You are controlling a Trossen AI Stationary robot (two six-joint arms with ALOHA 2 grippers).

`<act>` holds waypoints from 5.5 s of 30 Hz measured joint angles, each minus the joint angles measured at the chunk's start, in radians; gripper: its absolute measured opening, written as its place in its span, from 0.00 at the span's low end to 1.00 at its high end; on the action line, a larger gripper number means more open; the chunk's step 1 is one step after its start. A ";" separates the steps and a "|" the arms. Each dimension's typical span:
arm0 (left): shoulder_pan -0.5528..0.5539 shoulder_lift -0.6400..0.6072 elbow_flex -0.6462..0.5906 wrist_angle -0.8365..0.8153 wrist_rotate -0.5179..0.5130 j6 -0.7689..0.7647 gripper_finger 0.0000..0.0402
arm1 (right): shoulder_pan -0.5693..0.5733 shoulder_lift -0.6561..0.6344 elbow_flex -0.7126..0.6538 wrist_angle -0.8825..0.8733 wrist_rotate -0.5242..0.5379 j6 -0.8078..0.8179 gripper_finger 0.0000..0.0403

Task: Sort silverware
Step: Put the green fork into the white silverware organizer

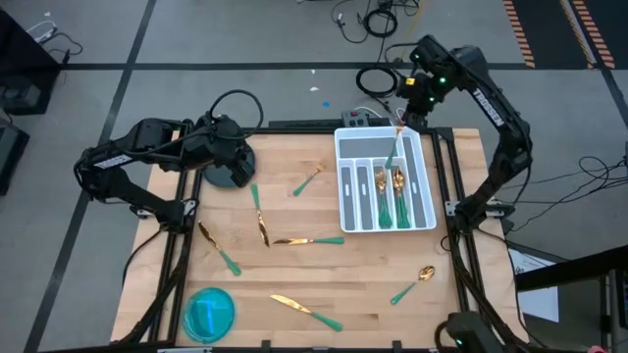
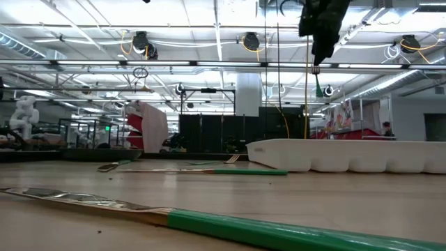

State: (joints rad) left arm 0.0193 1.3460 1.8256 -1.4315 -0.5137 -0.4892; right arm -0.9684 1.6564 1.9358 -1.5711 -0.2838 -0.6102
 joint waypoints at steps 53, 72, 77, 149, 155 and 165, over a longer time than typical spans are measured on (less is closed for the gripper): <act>0.000 0.000 0.000 0.000 -0.019 0.026 0.36 | 0.146 0.133 -0.613 0.410 -0.042 0.005 0.00; 0.000 0.000 0.000 0.000 -0.019 0.026 0.36 | 0.146 0.133 -0.749 0.589 -0.057 0.029 0.00; 0.000 0.000 0.000 0.000 -0.019 0.025 0.36 | 0.146 0.133 -0.755 0.625 -0.033 0.045 0.02; 0.618 0.799 0.000 0.732 0.842 1.152 0.36 | 0.252 -0.387 -0.389 0.309 0.230 0.146 0.40; 0.636 0.870 0.000 0.753 0.946 1.149 0.36 | 0.252 -0.387 -0.388 0.309 0.230 0.125 0.40; 0.655 0.886 0.000 0.796 1.074 1.149 0.36 | 0.252 -0.387 -0.389 0.309 0.230 0.117 0.40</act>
State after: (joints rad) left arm 0.6746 2.2318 1.8252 -0.6353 0.5600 0.6598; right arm -0.7162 1.2697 1.5471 -1.2617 -0.0538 -0.4934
